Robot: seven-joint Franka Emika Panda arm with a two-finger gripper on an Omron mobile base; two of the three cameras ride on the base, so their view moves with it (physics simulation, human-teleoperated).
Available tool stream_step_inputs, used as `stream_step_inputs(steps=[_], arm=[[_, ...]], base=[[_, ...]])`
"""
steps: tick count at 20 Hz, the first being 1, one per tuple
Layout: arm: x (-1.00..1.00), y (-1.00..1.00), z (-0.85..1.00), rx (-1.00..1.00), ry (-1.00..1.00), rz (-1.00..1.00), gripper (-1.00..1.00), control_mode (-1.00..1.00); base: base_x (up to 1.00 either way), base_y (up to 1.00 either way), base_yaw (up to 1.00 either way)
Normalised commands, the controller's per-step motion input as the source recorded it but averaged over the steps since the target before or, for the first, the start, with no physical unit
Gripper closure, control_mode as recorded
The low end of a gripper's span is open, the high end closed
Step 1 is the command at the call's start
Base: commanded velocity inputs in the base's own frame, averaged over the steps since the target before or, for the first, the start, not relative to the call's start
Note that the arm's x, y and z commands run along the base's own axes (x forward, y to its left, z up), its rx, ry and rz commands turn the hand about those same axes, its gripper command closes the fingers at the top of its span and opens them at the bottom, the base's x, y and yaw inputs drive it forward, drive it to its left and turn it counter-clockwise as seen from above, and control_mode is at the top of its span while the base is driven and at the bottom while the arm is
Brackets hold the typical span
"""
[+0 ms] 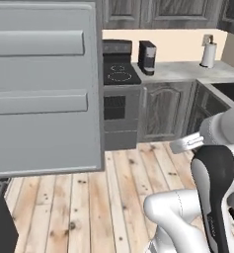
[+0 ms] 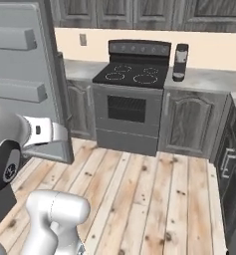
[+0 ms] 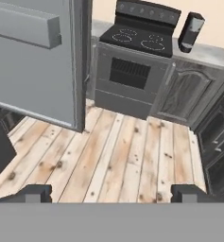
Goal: Move the sausage and pickle from the second highest shelf to the top shelf to make space. Then, place the pitcher from the counter on the cleared second highest shelf.
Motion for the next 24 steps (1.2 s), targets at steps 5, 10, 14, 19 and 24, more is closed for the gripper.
stream_step_inputs(steps=[5, 10, 14, 19, 24], arm=[[0.00, 0.00, 0.00, 0.00, 0.00, 0.00, -1.00, 1.00], [0.00, 0.00, 0.00, 0.00, 0.00, 0.00, -1.00, 1.00], [0.00, 0.00, 0.00, 0.00, 0.00, 0.00, -1.00, 1.00], [0.00, 0.00, 0.00, 0.00, 0.00, 0.00, -1.00, 1.00], [0.00, 0.00, 0.00, 0.00, 0.00, 0.00, -1.00, 1.00]], base=[[0.45, -0.55, -0.09], [0.57, -0.71, 0.12], [0.72, -0.58, 0.21], [0.78, -0.49, 0.33], [0.86, -0.29, 0.40]])
